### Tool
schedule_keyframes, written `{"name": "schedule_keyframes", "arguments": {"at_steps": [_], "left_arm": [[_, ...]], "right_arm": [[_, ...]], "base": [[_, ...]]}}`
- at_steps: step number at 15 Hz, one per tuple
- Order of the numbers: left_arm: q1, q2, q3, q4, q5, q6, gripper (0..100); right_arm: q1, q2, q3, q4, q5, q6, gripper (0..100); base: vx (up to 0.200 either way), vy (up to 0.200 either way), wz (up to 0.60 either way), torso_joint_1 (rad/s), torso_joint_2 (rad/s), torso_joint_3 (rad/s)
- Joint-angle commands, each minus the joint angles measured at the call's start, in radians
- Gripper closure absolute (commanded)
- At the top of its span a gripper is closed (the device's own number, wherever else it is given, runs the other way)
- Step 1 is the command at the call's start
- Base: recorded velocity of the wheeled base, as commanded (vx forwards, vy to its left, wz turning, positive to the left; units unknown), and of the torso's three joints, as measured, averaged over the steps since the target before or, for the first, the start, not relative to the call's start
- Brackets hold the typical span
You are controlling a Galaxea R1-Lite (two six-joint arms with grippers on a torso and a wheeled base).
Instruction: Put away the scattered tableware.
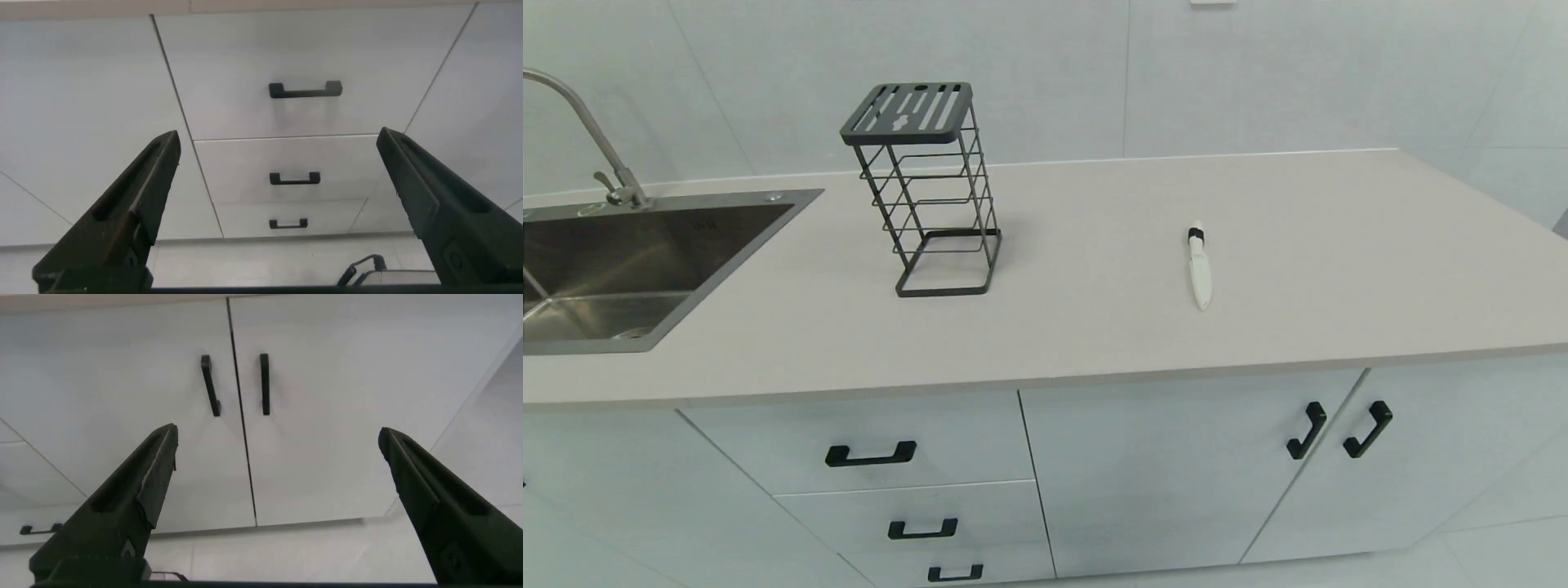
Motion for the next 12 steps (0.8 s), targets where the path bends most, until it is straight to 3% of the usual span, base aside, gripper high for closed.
{"name": "schedule_keyframes", "arguments": {"at_steps": [1, 11, 12], "left_arm": [[0.000, 0.002, 0.000, 0.000, 0.001, -0.001, 0], [0.000, 0.002, 0.000, -0.002, 0.004, -0.015, 0], [0.000, 0.002, 0.000, -0.002, 0.004, -0.015, 0]], "right_arm": [[0.000, 0.001, 0.000, 0.000, 0.000, 0.002, 0], [0.000, 0.001, 0.000, 0.000, 0.000, 0.000, 0], [0.000, 0.001, 0.000, 0.000, 0.000, 0.000, 0]], "base": [[0.000, 0.000, 0.00, 0.383, -0.48, -0.246], [0.000, 0.000, 0.00, 0.290, -0.53, -0.253], [0.200, 0.000, 0.00, 0.295, -0.57, -0.281]]}}
